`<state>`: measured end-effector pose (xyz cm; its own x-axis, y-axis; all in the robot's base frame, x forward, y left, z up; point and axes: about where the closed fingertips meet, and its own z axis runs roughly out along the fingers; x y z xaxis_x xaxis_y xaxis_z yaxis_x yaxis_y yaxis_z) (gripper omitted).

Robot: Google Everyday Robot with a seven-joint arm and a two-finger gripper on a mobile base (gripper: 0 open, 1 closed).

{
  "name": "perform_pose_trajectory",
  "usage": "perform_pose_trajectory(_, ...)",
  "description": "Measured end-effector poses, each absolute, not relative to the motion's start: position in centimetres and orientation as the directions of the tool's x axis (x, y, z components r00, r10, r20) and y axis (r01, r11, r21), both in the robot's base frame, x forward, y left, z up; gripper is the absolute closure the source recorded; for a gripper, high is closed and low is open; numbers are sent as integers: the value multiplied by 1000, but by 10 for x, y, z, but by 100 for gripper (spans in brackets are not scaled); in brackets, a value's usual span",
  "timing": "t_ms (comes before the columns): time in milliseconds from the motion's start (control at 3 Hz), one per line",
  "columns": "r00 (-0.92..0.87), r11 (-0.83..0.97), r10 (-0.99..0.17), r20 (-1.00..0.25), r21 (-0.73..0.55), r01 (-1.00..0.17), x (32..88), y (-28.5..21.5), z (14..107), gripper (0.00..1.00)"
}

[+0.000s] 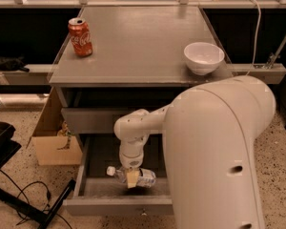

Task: Place blue plastic bottle into middle drawer

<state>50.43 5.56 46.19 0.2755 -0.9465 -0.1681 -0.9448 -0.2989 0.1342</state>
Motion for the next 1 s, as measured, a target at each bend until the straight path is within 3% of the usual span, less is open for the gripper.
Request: perform_pose_trajectory(1000, 269, -290, -952, -149, 147, -946, 505, 57, 452, 35)
